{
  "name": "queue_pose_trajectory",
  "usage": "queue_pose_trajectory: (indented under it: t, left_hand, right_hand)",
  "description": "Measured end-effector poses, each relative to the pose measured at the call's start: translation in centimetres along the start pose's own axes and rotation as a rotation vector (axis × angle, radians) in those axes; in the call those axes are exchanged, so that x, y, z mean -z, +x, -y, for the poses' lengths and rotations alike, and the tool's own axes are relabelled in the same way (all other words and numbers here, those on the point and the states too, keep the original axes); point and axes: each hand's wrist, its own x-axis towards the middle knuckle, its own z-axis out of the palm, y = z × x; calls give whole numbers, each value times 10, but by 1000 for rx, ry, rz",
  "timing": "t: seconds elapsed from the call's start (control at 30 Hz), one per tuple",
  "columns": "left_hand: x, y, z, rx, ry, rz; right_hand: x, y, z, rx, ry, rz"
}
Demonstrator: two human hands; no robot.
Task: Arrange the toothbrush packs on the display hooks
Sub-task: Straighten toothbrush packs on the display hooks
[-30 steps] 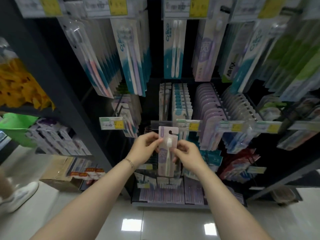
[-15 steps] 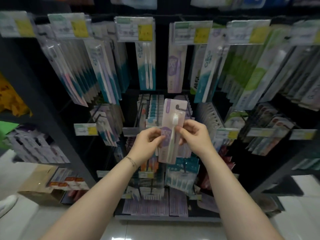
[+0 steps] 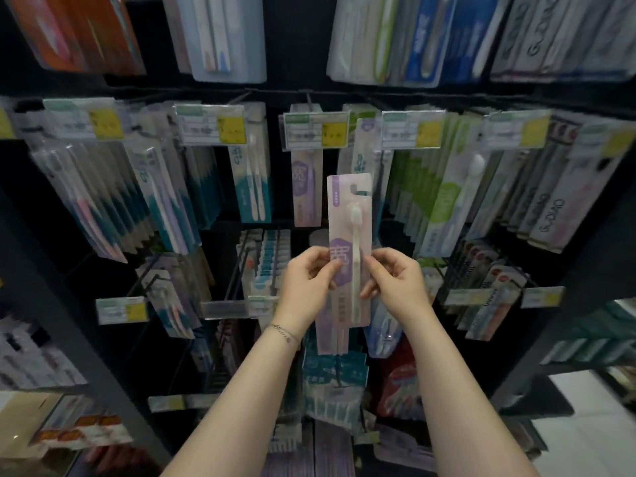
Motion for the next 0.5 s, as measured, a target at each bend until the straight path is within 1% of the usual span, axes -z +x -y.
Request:
queue_pose_trajectory:
  t: [0.23, 0.33, 0.5]
  left_hand:
    - [-4, 37, -10, -33, -27, 34]
    - [-3, 54, -11, -28, -33, 35]
    - [-6, 71, -9, -7, -82, 60]
  right_hand:
    - [-2, 31, 9, 65, 16, -142]
    - [-6, 41, 17, 98, 7, -176]
    - [-5, 54, 22, 94, 10, -209]
